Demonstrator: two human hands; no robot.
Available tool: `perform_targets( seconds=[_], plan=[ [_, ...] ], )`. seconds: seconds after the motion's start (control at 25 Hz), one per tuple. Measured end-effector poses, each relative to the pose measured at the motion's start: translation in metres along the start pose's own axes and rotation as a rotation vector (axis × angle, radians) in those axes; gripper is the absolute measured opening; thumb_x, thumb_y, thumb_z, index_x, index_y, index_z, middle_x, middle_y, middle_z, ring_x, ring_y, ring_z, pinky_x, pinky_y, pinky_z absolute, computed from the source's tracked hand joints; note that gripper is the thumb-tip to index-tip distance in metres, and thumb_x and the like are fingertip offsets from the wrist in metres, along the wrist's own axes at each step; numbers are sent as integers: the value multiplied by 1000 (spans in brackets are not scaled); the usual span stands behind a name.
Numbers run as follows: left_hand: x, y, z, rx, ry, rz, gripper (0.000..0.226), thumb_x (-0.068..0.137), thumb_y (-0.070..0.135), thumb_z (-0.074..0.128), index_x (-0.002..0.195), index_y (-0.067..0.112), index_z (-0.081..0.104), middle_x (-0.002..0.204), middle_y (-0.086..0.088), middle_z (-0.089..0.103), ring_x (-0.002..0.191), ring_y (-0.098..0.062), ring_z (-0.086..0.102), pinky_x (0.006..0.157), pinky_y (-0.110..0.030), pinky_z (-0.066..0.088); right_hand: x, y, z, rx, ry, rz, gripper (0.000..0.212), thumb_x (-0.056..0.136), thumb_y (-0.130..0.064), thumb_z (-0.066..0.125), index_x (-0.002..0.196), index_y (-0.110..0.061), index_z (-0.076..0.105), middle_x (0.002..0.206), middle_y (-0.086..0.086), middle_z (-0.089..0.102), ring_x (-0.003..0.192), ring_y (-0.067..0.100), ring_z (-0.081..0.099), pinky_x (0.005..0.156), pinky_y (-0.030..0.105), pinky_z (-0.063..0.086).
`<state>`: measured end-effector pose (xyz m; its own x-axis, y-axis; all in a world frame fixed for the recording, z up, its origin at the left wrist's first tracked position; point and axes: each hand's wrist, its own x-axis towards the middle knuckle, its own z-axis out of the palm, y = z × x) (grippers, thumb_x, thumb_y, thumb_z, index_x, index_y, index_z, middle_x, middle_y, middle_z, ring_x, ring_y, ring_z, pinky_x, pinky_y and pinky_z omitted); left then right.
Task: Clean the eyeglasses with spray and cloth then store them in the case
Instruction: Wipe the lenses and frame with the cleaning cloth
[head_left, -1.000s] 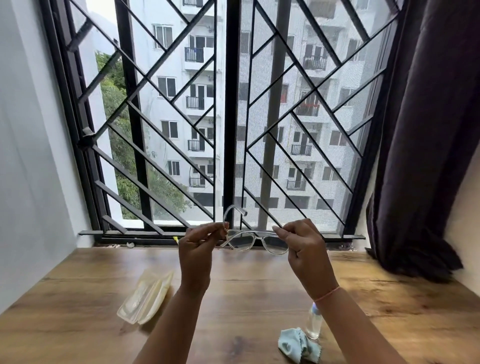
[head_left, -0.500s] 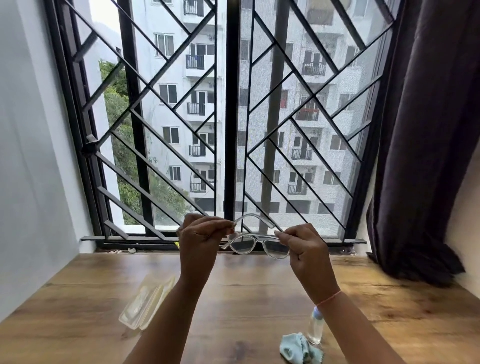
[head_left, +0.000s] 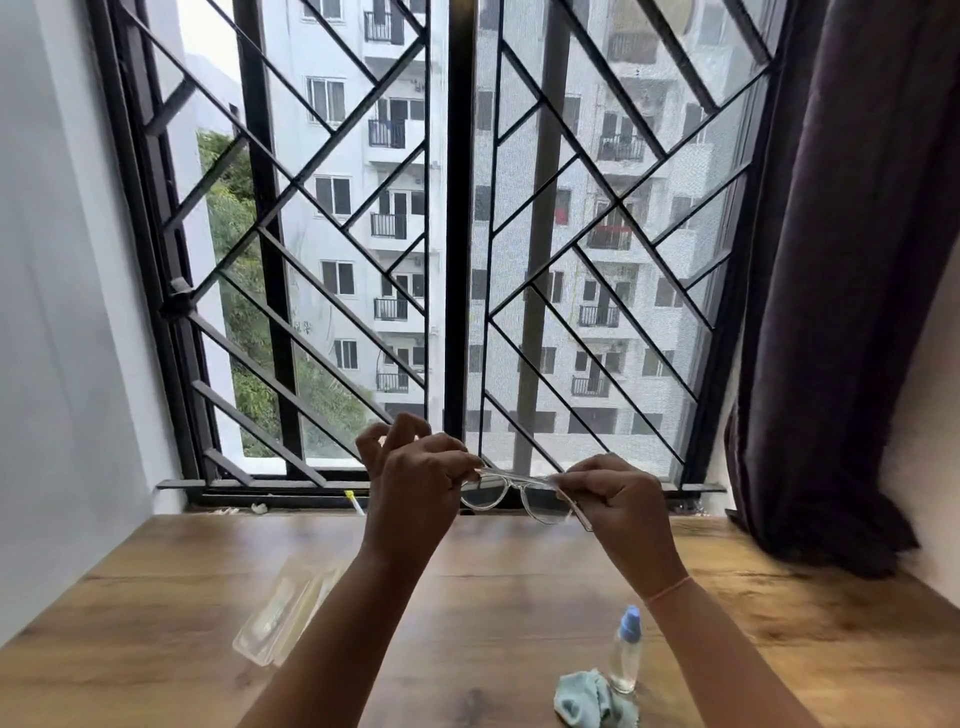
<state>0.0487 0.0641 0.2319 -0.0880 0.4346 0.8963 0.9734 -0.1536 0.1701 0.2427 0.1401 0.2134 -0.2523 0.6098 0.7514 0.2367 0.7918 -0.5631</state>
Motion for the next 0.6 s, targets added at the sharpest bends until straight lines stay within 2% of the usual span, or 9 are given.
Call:
perform_targets(
  seconds=[0.12, 0.24, 0.36, 0.48, 0.6],
  plan=[
    [0, -1, 0, 37, -26, 8, 6, 64, 26, 70, 67, 30, 73, 72, 19, 69, 82, -13, 48, 80, -44, 29, 2, -7, -3, 21, -20, 1, 17, 64, -18, 69, 77, -10, 76, 68, 2, 67, 70, 11, 62, 64, 10, 47],
    [1, 1, -4, 73, 7, 29, 4, 64, 29, 69, 64, 31, 73, 71, 21, 68, 83, -10, 43, 81, -36, 22, 4, -12, -4, 24, -23, 18, 17, 62, -20, 68, 75, -12, 76, 67, 3, 68, 66, 12, 63, 60, 17, 51],
    [3, 3, -6, 108, 40, 40, 4, 63, 29, 71, 64, 32, 73, 71, 21, 68, 85, -9, 43, 82, -33, 20, 5, -17, -3, -22, -7, 5, 16, 62, -19, 68, 73, -11, 76, 66, 4, 69, 65, 12, 62, 60, 16, 49],
    [1, 5, -5, 179, 45, 62, 11, 62, 25, 73, 71, 31, 73, 84, 18, 69, 94, -12, 44, 84, -35, 21, 4, -22, -1, -117, 21, -43, 11, 63, -14, 70, 73, -11, 76, 65, 0, 68, 63, 8, 61, 63, 6, 43],
    [-6, 14, -4, 250, 84, 95, 23, 61, 24, 72, 83, 31, 72, 105, 14, 66, 104, -17, 43, 88, -38, 23, 2, -26, 2, -196, 51, -65, 13, 63, 0, 75, 73, -10, 76, 64, 1, 67, 64, 13, 61, 65, 4, 40]
  ],
)
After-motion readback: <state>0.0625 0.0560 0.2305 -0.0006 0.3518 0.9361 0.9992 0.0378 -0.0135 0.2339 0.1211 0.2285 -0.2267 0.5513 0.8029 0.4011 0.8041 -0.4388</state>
